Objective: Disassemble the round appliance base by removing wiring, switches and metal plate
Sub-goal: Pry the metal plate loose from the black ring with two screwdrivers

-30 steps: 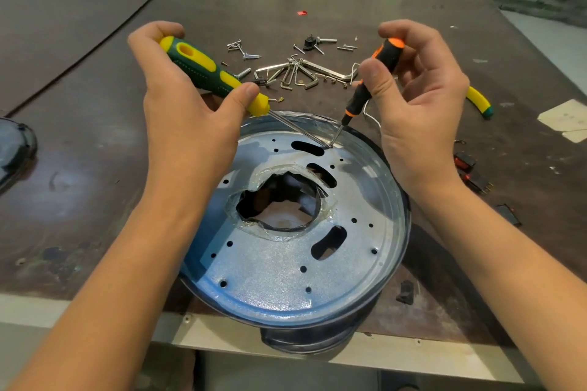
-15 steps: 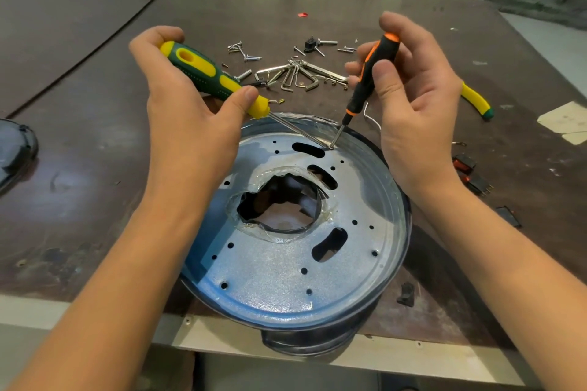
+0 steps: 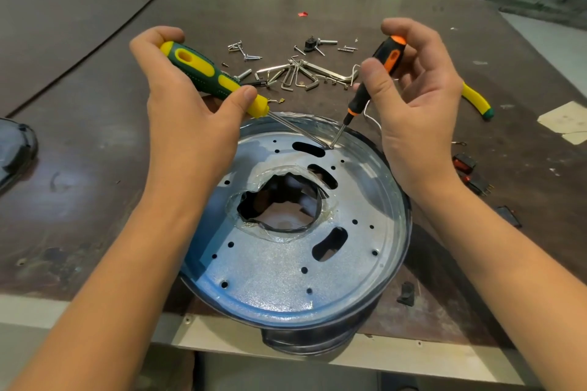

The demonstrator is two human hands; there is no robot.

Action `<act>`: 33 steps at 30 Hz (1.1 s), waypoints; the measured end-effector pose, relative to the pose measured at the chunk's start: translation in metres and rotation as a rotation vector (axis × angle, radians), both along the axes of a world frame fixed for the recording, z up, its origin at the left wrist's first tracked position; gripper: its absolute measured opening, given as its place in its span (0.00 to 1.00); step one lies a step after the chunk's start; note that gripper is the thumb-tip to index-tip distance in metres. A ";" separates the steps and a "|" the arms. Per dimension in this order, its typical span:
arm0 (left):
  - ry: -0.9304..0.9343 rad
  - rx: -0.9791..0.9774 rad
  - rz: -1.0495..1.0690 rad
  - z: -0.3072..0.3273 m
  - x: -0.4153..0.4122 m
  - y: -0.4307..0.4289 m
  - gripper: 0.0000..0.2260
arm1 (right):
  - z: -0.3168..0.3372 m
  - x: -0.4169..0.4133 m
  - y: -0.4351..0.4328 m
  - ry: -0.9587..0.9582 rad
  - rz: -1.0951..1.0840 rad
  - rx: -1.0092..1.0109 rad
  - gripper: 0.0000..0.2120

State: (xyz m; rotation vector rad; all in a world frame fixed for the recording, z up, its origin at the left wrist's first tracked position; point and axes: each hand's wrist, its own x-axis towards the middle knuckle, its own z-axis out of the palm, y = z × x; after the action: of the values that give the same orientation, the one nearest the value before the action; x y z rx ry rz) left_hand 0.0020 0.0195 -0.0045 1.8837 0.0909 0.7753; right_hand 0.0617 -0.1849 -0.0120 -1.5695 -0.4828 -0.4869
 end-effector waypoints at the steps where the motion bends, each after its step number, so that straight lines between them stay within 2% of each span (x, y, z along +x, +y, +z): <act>1: 0.001 -0.002 -0.001 0.000 0.000 0.000 0.29 | 0.001 0.000 0.000 -0.023 -0.012 -0.025 0.15; 4: -0.002 -0.001 -0.005 0.000 0.000 0.000 0.28 | -0.002 -0.001 0.001 -0.036 0.029 -0.083 0.17; 6: -0.007 -0.009 -0.014 0.000 0.001 0.000 0.28 | -0.003 -0.002 0.001 -0.006 0.064 -0.048 0.18; 10: -0.009 -0.013 -0.027 -0.001 0.001 0.001 0.28 | -0.001 -0.001 0.000 -0.006 -0.033 -0.006 0.14; 12: -0.014 -0.007 -0.026 -0.001 0.001 0.001 0.28 | -0.001 -0.001 -0.001 -0.039 -0.054 -0.025 0.15; 18: -0.018 0.032 -0.003 -0.002 0.001 0.000 0.27 | -0.003 -0.002 0.000 -0.012 0.025 0.000 0.17; 24: -0.003 0.029 0.006 0.000 0.000 0.000 0.27 | 0.000 0.000 0.000 -0.073 -0.057 -0.046 0.16; 27: 0.007 -0.011 -0.004 0.001 0.000 0.000 0.27 | -0.002 0.000 0.000 -0.031 -0.022 -0.015 0.17; 29: 0.012 -0.030 -0.016 0.001 0.000 0.000 0.28 | -0.002 -0.001 0.000 -0.009 -0.016 0.028 0.16; 31: 0.011 -0.040 -0.023 0.001 0.001 0.000 0.28 | -0.001 -0.001 0.000 -0.033 -0.054 0.009 0.12; 33: 0.011 -0.030 -0.015 0.000 0.001 0.001 0.28 | 0.000 -0.001 0.000 -0.076 -0.081 -0.023 0.12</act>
State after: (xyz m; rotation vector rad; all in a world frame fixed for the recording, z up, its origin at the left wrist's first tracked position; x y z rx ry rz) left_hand 0.0035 0.0203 -0.0046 1.8582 0.0942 0.7498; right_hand 0.0602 -0.1845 -0.0118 -1.6019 -0.4851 -0.6064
